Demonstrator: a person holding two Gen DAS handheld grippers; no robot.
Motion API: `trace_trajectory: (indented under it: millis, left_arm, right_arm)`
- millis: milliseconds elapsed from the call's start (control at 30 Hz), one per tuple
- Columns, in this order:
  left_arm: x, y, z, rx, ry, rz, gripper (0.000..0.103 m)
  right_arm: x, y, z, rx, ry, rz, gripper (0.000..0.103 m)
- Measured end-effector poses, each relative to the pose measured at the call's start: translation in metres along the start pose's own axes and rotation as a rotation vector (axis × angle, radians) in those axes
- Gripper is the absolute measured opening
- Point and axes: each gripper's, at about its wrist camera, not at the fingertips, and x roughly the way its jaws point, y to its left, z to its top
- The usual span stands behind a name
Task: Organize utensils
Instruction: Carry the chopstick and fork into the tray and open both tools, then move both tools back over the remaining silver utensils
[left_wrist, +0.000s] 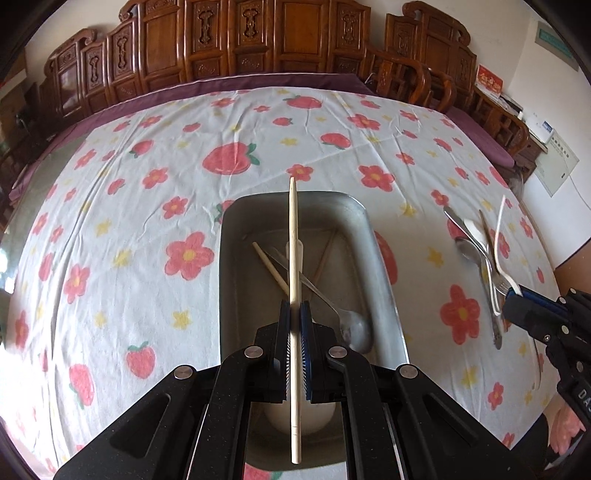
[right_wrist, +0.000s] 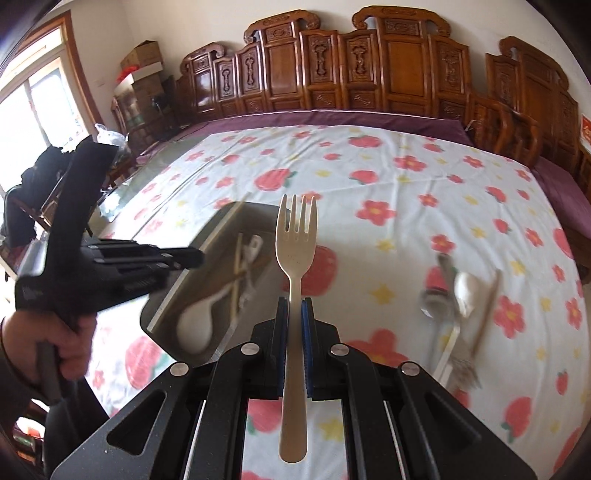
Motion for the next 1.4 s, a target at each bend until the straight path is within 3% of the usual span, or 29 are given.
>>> trace_trajectory:
  millis: [267,500,833,900,933,1167,1400]
  left_arm:
    - [0.006,0.013,0.0,0.018,-0.017,-0.013,0.006]
    - [-0.018,0.035,-0.003,0.007,-0.063,-0.047,0.009]
    - [-0.046,0.059,-0.008,0.053,-0.116,-0.009,0.009]
    - [-0.047,0.062,-0.009,0.054,-0.119,0.0,0.009]
    - [-0.048,0.063,-0.01,0.056,-0.12,0.004,0.009]
    - [-0.05,0.058,-0.019,0.079,-0.112,0.013,0.009]
    - [-0.063,0.014,-0.026,0.148,-0.126,-0.041,0.009]
  right_arm:
    - [0.034,0.029,0.023,-0.001,0.023,0.014,0.009]
    - [0.071,0.053,0.03,0.007,0.054,0.046,0.009]
    - [0.113,0.069,0.028,0.042,0.1,0.039,0.01]
    - [0.115,0.066,0.029,0.06,0.101,0.028,0.017]
    - [0.116,0.063,0.029,0.068,0.105,0.029,0.026]
    - [0.09,0.054,0.025,0.043,0.092,0.062,0.027]
    - [0.004,0.046,0.007,-0.03,0.03,-0.003,0.027]
